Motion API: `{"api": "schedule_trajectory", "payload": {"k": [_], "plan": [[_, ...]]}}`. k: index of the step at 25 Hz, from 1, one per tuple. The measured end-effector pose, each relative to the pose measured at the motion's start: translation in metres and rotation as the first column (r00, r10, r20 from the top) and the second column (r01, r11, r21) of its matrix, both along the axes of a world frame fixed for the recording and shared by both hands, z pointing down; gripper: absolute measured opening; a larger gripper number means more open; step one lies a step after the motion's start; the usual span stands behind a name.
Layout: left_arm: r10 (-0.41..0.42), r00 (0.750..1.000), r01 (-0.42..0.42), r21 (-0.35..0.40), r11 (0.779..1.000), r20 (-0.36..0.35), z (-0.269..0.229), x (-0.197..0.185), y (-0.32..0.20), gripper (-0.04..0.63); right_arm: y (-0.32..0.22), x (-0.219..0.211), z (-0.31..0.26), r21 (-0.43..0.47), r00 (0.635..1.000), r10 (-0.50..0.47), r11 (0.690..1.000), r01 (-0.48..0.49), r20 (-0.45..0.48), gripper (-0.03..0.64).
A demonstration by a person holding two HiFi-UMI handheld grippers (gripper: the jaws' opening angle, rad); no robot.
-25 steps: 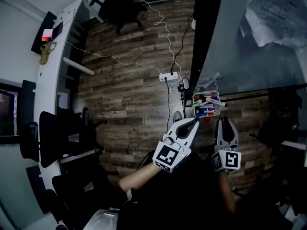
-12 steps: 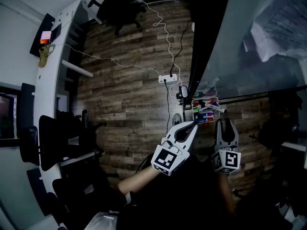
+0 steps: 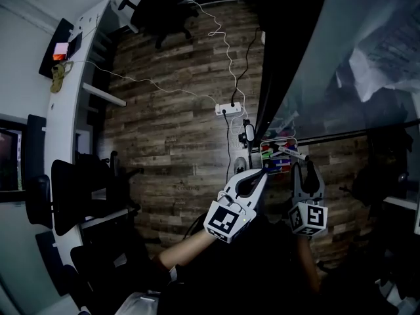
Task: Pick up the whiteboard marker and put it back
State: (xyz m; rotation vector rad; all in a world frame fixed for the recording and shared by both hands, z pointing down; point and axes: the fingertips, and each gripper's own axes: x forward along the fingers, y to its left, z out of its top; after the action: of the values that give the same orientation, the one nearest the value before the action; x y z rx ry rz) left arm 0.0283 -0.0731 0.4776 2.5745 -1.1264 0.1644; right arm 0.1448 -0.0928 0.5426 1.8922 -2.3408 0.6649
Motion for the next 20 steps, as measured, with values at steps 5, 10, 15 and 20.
{"api": "schedule_trajectory", "payload": {"k": [5,10,15,20], "plan": [[-0.001,1.000,0.001,-0.006,1.000,0.003,0.003,0.000,-0.005,0.008,-0.008,0.002,0.005,-0.009,1.000,-0.001,1.000,0.001,0.009,0.173],[-0.003,1.000,0.003,-0.013,1.000,0.003,0.004,-0.001,-0.009,0.008,-0.014,-0.001,0.008,-0.022,1.000,-0.017,1.000,0.017,0.018,0.174],[-0.002,1.000,0.002,-0.024,1.000,0.004,0.007,0.001,-0.010,0.008,-0.017,-0.005,0.012,-0.035,0.999,-0.032,0.999,0.032,0.023,0.173],[-0.004,1.000,0.004,-0.029,1.000,0.004,0.009,0.000,-0.012,0.008,-0.018,-0.006,0.012,-0.038,0.999,-0.039,0.998,0.040,0.030,0.173]]}}
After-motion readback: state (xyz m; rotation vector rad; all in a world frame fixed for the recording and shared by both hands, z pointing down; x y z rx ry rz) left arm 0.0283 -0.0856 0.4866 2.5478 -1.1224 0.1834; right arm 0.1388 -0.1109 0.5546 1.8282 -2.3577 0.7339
